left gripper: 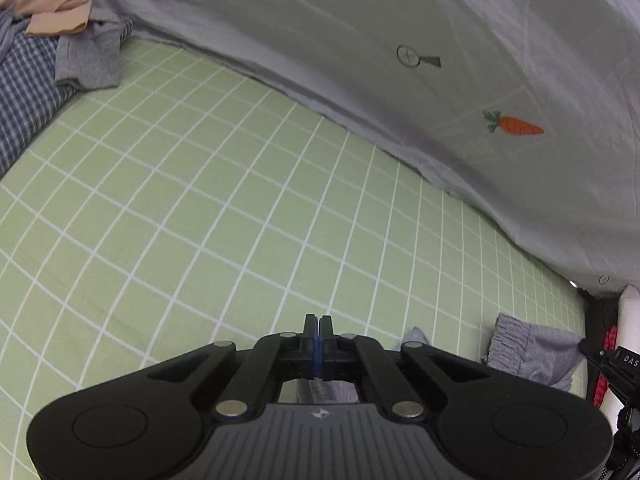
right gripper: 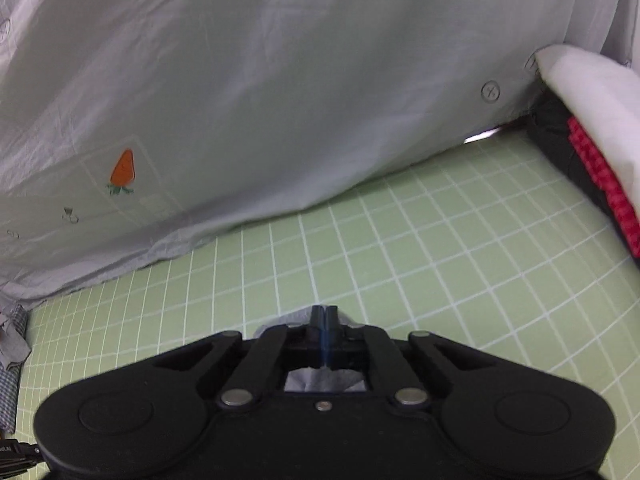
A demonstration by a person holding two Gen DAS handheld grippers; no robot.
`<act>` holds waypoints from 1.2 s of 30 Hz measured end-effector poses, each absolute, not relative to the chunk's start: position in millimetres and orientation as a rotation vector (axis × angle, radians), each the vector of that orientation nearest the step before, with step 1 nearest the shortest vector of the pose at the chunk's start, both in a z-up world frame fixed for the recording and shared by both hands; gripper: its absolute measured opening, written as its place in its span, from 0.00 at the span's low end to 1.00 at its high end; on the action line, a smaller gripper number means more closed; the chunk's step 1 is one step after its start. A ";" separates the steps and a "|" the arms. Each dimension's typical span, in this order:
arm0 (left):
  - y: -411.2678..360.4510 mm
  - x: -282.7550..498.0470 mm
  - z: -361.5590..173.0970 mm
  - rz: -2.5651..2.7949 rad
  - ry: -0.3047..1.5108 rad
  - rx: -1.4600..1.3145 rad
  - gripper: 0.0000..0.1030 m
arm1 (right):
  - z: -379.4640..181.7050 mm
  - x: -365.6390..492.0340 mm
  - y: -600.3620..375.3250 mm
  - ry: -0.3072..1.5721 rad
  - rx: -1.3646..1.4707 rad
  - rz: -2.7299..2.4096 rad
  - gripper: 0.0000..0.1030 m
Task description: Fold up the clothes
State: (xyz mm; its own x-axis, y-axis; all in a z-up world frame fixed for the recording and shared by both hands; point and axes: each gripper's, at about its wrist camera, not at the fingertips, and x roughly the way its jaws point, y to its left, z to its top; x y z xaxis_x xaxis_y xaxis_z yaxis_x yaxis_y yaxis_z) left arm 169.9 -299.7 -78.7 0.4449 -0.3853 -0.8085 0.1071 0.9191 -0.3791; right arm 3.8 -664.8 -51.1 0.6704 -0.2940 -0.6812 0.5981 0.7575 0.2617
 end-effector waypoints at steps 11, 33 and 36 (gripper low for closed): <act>-223.7 169.7 71.0 -0.156 0.563 -0.301 0.00 | 28.8 -85.4 -692.0 0.377 0.409 -0.765 0.00; -291.4 187.6 -72.3 -0.214 1.077 -0.250 0.56 | -101.3 -106.0 -672.1 0.673 0.899 -0.735 0.56; -308.5 206.8 -84.5 -0.228 1.114 -0.258 0.69 | -116.2 -100.7 -674.5 0.667 1.006 -0.724 0.56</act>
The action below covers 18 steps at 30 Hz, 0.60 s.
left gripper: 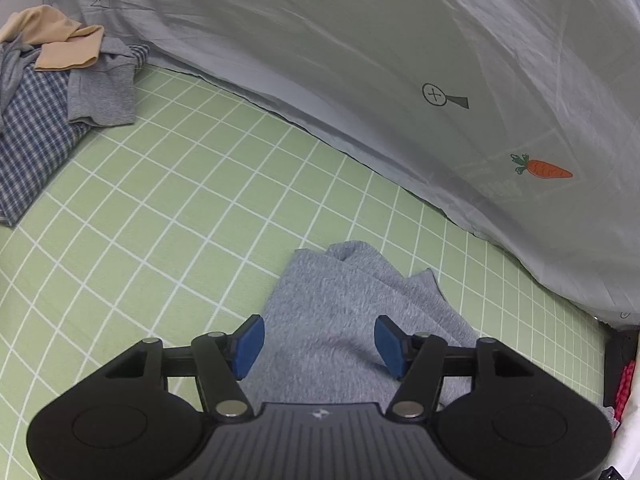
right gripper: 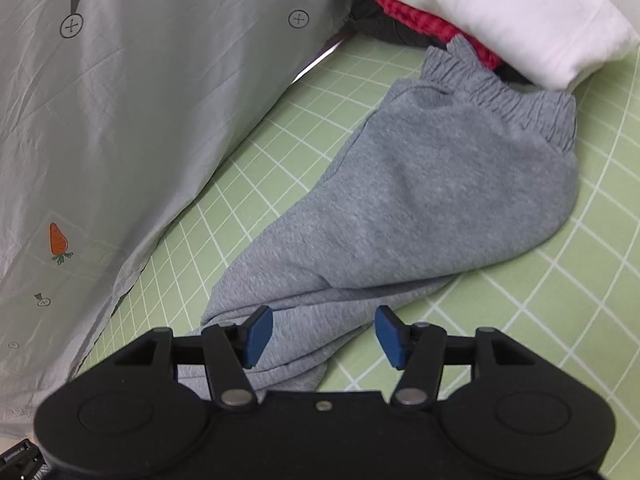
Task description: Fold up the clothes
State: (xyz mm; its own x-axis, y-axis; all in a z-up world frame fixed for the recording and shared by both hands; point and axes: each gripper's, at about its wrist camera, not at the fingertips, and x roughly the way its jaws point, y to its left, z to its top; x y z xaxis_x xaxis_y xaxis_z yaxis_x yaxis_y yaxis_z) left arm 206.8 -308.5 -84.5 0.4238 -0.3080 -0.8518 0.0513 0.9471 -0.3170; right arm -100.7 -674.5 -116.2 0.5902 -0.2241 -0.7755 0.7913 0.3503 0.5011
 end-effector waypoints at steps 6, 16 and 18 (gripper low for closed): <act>-333.9 238.0 -111.0 -0.210 1.177 -0.270 0.73 | -130.1 -90.4 -683.6 0.637 1.118 -0.730 0.58; -350.5 241.2 -125.1 -0.189 1.186 -0.189 0.02 | -125.7 -79.8 -680.8 0.665 0.995 -0.665 0.05; -345.6 235.5 -121.6 -0.194 1.150 -0.208 0.02 | -114.5 -77.2 -675.9 0.652 0.920 -0.648 0.00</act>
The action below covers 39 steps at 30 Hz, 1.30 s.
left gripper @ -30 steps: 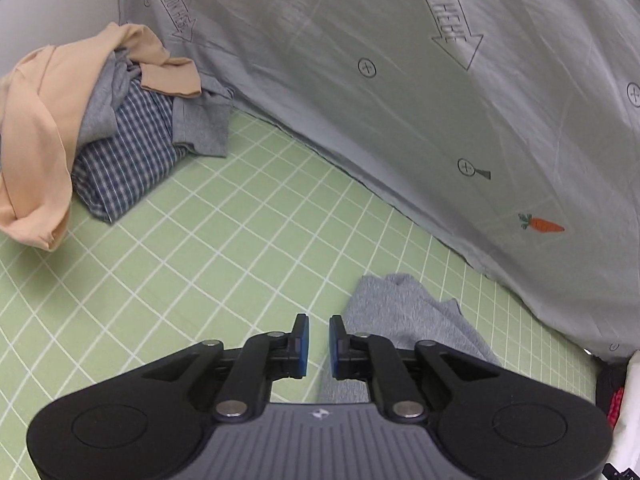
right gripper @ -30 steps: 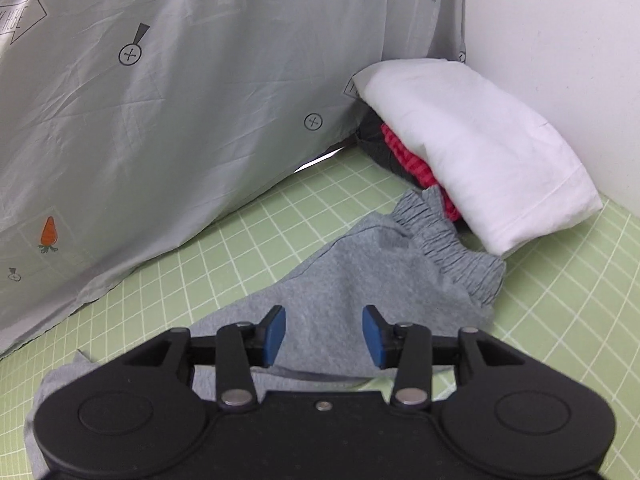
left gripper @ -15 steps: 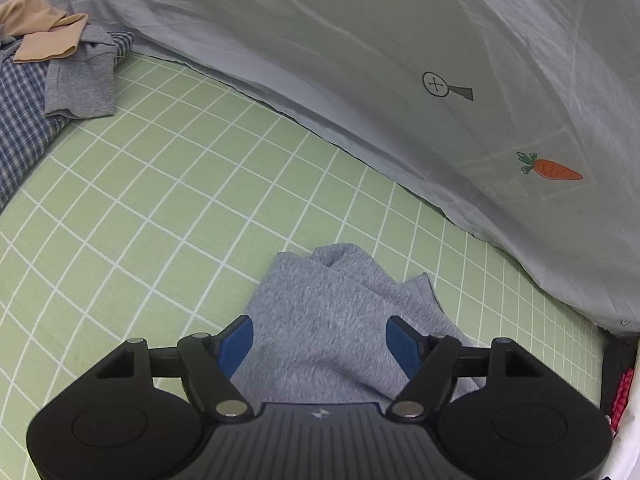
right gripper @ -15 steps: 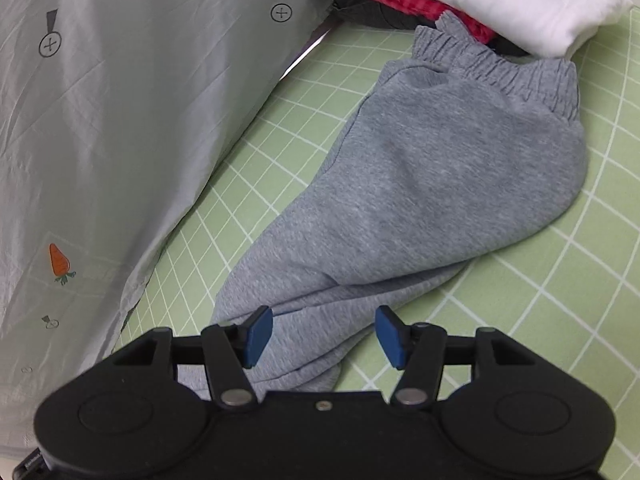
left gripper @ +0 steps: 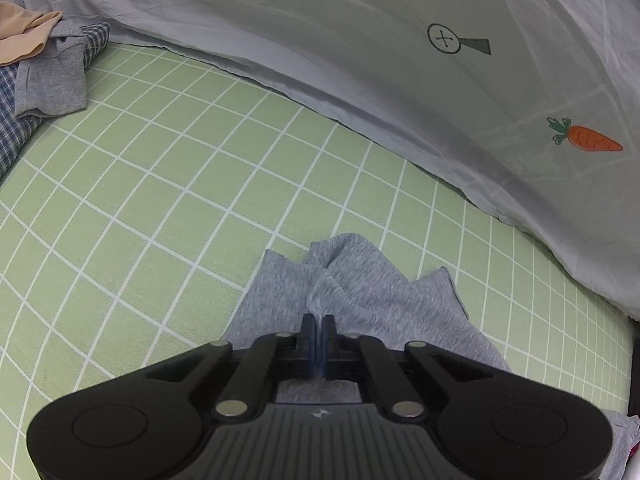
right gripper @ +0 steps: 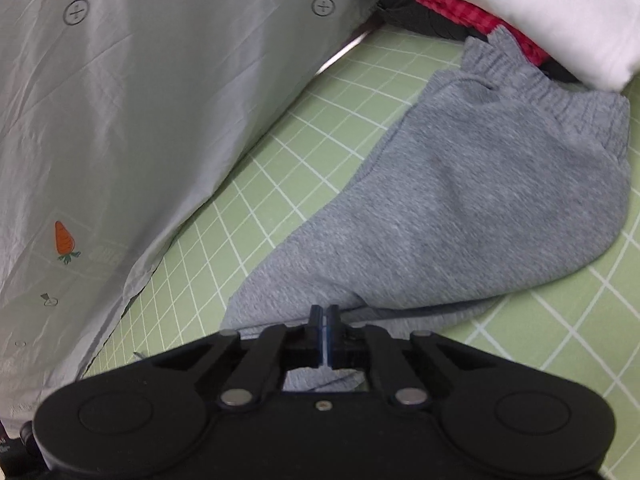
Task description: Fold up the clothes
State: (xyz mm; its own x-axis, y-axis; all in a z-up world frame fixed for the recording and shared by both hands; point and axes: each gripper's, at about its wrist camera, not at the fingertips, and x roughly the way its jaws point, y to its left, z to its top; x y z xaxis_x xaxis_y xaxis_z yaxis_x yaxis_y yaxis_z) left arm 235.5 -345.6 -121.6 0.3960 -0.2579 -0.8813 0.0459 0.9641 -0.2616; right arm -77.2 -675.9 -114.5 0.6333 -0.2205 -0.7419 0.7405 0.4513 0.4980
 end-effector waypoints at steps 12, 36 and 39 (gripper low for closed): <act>-343.2 209.6 -73.5 -0.275 1.003 -0.165 0.01 | -97.4 -53.1 -684.1 0.717 0.863 -0.655 0.45; -330.1 185.1 -50.7 -0.314 0.906 -0.130 0.01 | -70.5 -37.6 -690.4 0.564 0.934 -0.632 0.01; -328.7 204.1 -26.2 -0.355 0.847 -0.181 0.01 | -38.3 -17.7 -710.6 0.460 0.898 -0.629 0.01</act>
State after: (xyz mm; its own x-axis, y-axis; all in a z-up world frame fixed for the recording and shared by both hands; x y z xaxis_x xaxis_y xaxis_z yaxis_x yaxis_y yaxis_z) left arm 204.1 -328.7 -26.2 0.6081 -0.3769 -0.6987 0.2347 0.9261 -0.2953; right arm -17.7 -710.6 -38.3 0.7304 -0.3072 -0.6100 0.6743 0.4663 0.5726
